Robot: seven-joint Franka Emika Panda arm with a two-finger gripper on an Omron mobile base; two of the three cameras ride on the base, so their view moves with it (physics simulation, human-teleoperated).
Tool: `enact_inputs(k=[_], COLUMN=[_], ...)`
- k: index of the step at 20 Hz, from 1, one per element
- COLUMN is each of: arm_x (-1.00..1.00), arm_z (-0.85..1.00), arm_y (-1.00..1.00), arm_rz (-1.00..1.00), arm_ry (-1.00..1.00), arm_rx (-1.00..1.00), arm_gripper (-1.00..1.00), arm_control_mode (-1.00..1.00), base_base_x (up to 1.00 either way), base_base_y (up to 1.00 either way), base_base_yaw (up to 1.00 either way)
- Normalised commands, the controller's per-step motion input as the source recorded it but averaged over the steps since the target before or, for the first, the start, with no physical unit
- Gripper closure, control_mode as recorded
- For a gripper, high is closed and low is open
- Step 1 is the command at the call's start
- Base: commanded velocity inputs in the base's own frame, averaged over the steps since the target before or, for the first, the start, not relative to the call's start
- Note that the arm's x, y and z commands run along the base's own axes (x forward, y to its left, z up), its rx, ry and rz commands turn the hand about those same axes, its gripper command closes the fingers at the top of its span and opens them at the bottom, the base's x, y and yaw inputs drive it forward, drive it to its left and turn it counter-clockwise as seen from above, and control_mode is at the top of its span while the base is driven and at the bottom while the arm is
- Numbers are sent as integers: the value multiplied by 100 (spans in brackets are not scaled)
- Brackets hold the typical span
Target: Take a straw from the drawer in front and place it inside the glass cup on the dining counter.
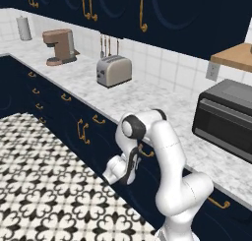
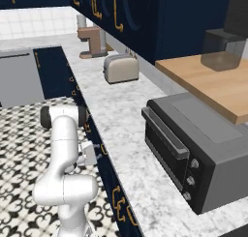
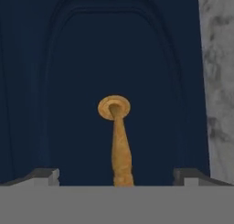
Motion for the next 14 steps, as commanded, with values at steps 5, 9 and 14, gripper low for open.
enact_inputs(k=[5,9,14], arm_x=[47,36,16], arm_z=[-34,-33,-4], arm_y=[-8,-15,-34], arm_rz=[0,0,0], arm_ry=[0,0,0], arm_rx=[0,0,0], arm_gripper=[-100,-100,-100], arm_control_mode=[-100,-100,-100], base_base_x=[0,0,0], base_base_y=[0,0,0], base_base_yaw=[0,0,0])
